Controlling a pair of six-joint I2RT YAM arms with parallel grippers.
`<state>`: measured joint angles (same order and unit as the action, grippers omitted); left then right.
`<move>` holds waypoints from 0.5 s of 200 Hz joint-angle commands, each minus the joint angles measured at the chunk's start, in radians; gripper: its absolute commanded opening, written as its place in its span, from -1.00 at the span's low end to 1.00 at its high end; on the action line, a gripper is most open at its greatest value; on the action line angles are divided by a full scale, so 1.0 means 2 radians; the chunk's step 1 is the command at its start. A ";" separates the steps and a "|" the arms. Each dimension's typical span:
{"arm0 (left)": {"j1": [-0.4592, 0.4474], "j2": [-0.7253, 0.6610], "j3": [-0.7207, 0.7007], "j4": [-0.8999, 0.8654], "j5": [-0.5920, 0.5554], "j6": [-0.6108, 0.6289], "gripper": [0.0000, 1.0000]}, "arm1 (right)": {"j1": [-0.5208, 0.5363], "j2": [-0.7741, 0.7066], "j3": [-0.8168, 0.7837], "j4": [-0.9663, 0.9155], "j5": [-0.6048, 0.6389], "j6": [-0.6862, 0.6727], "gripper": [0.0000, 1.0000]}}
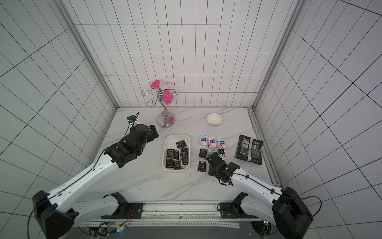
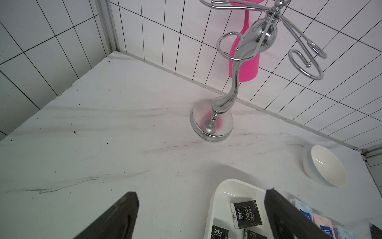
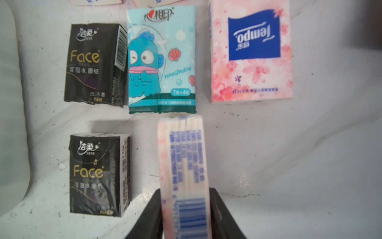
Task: Take the pocket tissues out of the storage box
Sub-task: Place the pocket tissues at the center of the board.
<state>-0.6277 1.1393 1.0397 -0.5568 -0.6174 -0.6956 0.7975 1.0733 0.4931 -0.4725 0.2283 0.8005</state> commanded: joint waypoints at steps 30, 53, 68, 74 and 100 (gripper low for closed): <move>-0.002 -0.005 -0.001 0.010 -0.007 0.001 0.97 | -0.005 -0.024 0.028 -0.063 0.033 -0.019 -0.41; -0.002 -0.004 -0.001 0.011 -0.007 -0.001 0.97 | -0.004 -0.017 0.043 -0.092 0.039 -0.024 -0.41; -0.002 -0.004 -0.001 0.011 -0.007 -0.001 0.97 | -0.001 -0.008 0.049 -0.102 0.045 -0.027 -0.41; -0.002 -0.004 -0.001 0.012 -0.007 -0.001 0.97 | 0.000 -0.003 0.051 -0.104 0.048 -0.029 -0.41; -0.002 -0.006 -0.001 0.010 -0.012 0.003 0.97 | 0.010 0.038 0.056 -0.099 0.068 -0.036 -0.40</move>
<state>-0.6277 1.1393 1.0397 -0.5514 -0.6182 -0.6956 0.7994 1.0863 0.5652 -0.6285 0.3008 0.7521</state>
